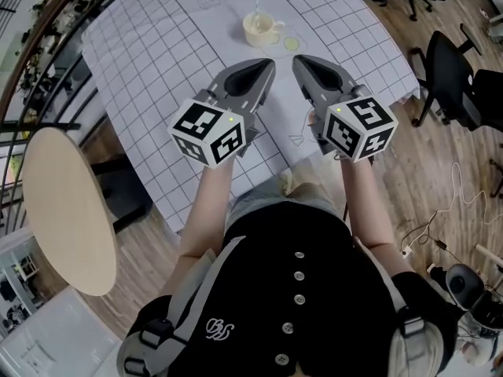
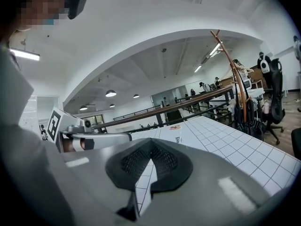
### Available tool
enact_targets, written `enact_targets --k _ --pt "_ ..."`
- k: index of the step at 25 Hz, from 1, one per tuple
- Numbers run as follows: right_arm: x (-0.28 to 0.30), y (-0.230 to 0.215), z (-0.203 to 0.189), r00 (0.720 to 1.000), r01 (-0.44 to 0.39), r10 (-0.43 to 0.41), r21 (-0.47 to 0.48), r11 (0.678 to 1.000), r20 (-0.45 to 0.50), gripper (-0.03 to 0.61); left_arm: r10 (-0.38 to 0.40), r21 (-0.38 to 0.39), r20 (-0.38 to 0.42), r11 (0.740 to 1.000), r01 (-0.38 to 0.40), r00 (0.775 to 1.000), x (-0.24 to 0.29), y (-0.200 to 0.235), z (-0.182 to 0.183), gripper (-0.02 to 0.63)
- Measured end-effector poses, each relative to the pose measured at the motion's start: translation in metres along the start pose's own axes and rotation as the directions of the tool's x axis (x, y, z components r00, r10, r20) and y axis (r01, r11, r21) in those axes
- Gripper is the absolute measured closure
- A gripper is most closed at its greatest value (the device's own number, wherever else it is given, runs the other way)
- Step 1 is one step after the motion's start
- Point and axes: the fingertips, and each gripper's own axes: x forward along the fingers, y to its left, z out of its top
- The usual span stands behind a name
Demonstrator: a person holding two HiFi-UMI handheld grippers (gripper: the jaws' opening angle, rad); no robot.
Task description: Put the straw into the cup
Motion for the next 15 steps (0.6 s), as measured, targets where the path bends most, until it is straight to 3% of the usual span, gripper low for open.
enact_targets --k 15 --pt "-0.022 0.038 0.009 0.997 -0.082 0.083 -0.071 0.994 0.008 0.578 0.035 -0.001 0.013 0.999 -0.035 0.999 -0.019 -0.028 -0.007 0.614"
